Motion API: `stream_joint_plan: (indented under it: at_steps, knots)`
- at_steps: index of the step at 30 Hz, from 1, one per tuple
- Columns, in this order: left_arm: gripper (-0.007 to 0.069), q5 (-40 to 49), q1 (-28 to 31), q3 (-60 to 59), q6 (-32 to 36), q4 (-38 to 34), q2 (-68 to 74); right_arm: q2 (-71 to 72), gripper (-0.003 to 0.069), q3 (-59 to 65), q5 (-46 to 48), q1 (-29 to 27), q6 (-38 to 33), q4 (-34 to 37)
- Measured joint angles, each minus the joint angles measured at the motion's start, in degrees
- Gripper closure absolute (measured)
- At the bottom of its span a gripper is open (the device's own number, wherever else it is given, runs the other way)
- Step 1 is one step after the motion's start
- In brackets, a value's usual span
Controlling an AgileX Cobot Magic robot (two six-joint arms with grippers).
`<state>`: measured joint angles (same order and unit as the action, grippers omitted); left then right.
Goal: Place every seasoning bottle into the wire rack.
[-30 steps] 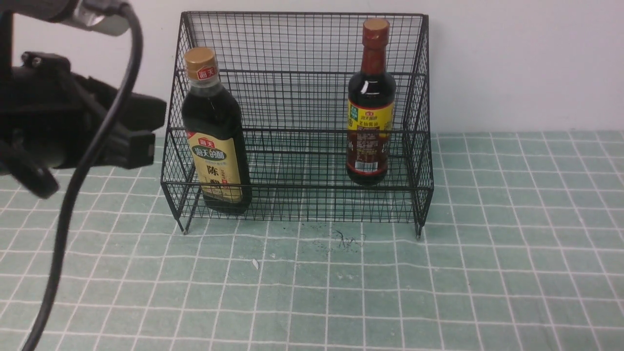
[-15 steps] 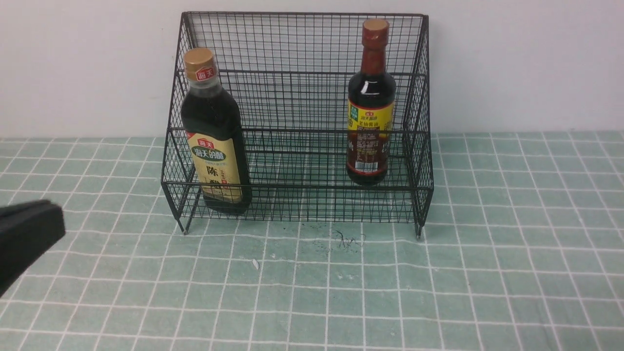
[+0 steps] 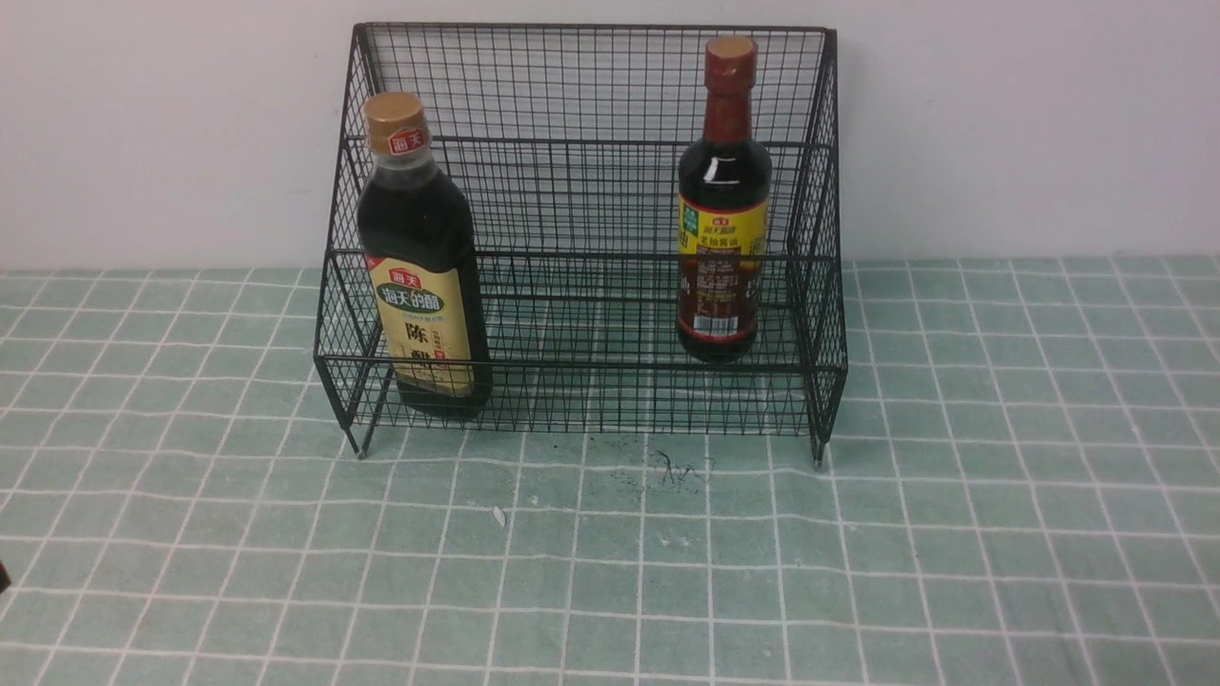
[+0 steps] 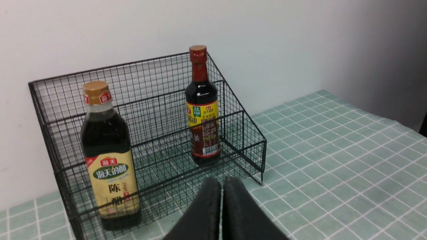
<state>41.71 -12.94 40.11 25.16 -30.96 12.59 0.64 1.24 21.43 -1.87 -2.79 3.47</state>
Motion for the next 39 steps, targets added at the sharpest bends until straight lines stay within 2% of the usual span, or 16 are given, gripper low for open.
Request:
stream_joint_plan:
  at_steps: [8, 12, 13, 19, 25, 39]
  knots:
    - [0.0631, -9.4, 0.0, -5.6, -0.5, 8.1, -0.2, 0.0, 0.0673, 0.0, 0.0, 0.0, 0.0, 0.0]
    - [0.0631, -13.6, 1.4, -12.1, -6.5, 13.6, -2.2, 0.0, 0.0673, 0.0, 0.0, 0.0, 0.0, 0.0]
    - [0.0631, -15.8, 3.2, -16.5, -10.7, 17.2, -4.4, 0.0, 0.0673, 0.0, 0.0, 0.0, 0.0, 0.0]
    - [0.0631, -19.7, 8.9, -32.4, -21.5, 26.8, -12.3, 0.0, 0.0673, 0.0, 0.0, 0.0, 0.0, 0.0]
    - [0.0631, -19.3, 9.6, -41.4, -23.0, 28.4, -13.2, 0.0, 0.0673, 0.0, 0.1, 0.0, 0.0, 0.0]
    - [0.0631, -19.6, 9.6, -41.5, -23.0, 28.4, -13.2, 0.0, 0.0673, 0.0, 0.1, 0.0, 0.0, 0.0]
